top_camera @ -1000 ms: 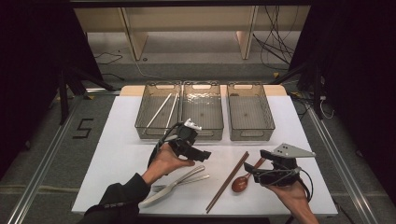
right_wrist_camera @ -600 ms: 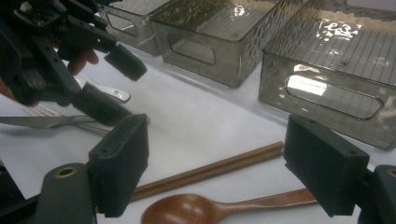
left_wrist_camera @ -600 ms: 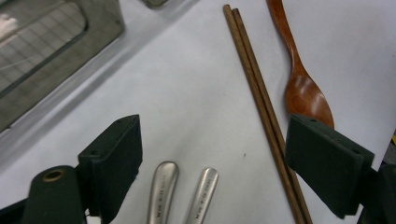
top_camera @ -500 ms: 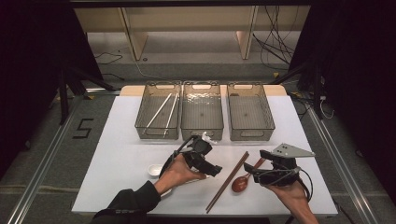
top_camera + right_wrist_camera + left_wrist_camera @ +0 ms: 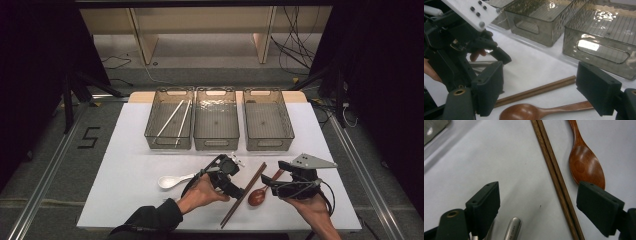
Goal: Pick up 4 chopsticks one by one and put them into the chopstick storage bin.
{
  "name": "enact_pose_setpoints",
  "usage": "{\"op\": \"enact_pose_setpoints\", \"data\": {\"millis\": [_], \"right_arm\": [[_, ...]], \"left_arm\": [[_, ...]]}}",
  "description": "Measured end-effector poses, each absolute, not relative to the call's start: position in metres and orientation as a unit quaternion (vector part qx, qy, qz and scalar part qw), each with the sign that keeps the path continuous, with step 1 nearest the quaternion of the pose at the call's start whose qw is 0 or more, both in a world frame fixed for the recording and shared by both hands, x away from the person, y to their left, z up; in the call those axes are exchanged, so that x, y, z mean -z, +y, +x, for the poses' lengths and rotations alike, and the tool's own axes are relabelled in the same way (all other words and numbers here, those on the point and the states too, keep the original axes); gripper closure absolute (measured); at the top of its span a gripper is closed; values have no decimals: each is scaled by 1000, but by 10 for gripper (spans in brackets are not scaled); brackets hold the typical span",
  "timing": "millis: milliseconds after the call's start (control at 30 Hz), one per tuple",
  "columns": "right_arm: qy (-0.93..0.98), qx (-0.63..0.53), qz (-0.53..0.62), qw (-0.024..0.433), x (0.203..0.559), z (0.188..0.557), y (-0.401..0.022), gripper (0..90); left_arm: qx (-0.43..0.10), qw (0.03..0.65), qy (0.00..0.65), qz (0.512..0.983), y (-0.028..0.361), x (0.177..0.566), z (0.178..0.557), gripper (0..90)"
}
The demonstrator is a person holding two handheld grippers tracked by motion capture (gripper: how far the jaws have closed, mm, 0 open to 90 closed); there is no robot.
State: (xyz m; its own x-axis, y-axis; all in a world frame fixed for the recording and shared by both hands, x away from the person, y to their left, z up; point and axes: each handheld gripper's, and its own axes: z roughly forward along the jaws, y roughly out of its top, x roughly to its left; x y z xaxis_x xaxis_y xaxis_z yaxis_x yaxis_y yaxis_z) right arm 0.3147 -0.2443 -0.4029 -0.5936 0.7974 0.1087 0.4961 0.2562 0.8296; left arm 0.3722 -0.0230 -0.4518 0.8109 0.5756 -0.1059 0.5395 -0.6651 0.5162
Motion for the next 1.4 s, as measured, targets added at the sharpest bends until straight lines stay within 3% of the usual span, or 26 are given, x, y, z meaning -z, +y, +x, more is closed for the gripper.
{"op": "enact_pose_setpoints", "data": {"millis": [933,1100,1400], "right_arm": [[774,-444,418,168,403,315,-244,234],[775,-444,418,168,403,315,-244,234],[775,-443,418,168,404,315,-244,235]], "left_arm": [[-52,216,286,932,-35,469,370,301],[-48,211,273,937,-35,467,371,383],[-38,187,259,947,-37,462,378,610]]}}
